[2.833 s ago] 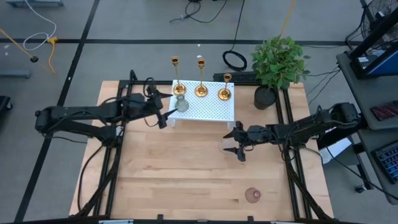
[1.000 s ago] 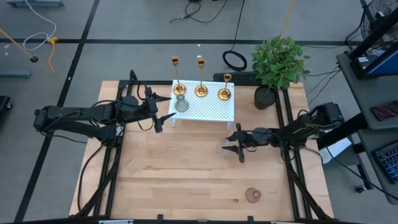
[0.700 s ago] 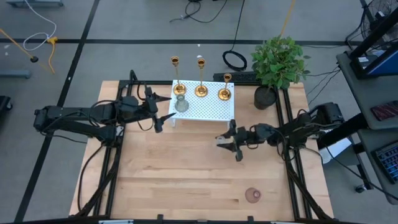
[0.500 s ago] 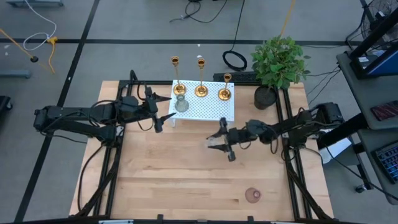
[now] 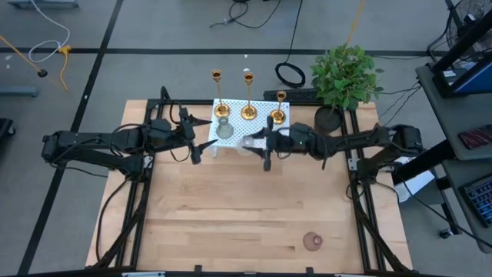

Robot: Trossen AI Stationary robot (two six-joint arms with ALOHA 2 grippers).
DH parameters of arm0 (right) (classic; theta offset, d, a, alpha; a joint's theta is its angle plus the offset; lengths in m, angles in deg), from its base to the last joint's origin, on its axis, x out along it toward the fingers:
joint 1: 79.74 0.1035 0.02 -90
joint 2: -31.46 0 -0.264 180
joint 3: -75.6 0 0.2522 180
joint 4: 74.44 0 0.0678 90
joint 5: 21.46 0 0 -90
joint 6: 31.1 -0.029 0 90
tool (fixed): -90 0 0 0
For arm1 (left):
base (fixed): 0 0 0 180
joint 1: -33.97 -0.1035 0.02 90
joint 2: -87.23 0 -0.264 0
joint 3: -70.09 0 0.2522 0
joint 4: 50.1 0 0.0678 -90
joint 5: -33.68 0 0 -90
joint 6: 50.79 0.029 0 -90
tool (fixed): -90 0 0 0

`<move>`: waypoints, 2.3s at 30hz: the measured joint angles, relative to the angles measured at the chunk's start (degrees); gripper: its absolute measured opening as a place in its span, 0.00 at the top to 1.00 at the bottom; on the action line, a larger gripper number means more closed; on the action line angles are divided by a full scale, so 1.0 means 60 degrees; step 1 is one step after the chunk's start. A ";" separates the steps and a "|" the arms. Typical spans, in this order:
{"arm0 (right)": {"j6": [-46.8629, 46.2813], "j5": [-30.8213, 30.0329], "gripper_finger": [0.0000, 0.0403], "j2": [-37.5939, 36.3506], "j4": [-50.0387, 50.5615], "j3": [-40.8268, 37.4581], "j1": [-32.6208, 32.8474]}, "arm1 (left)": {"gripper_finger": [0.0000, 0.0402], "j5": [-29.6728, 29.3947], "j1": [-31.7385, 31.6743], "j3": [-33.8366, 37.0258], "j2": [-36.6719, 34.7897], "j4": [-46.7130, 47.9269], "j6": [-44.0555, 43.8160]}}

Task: Pick & Place candle stick holders
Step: Put the transparent glass candle holder on the shelf aligned with the other glass candle holder, then put the red glass candle holder on the shelf aligned with the other glass candle holders

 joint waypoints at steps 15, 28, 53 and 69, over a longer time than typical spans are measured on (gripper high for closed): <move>-0.0648 0.0033 0.63 0.0293 0.0878 -0.0004 -0.1255 | 0.22 0.0002 -0.0002 -0.0004 0.0000 -0.0004 0.0004; -0.0780 -0.0489 0.63 0.0765 0.0230 0.0000 -0.1333 | 0.22 0.0001 0.0002 -0.0004 0.0000 -0.0018 0.0011; -0.0903 -0.0448 0.54 0.1020 0.0116 -0.0011 -0.1554 | 0.22 0.0000 -0.0002 -0.0004 0.0004 -0.0025 0.0011; -0.0525 -0.0448 0.37 0.1016 -0.1040 -0.0011 -0.1550 | 0.22 -0.0004 0.0006 -0.0004 0.0004 0.0011 0.0007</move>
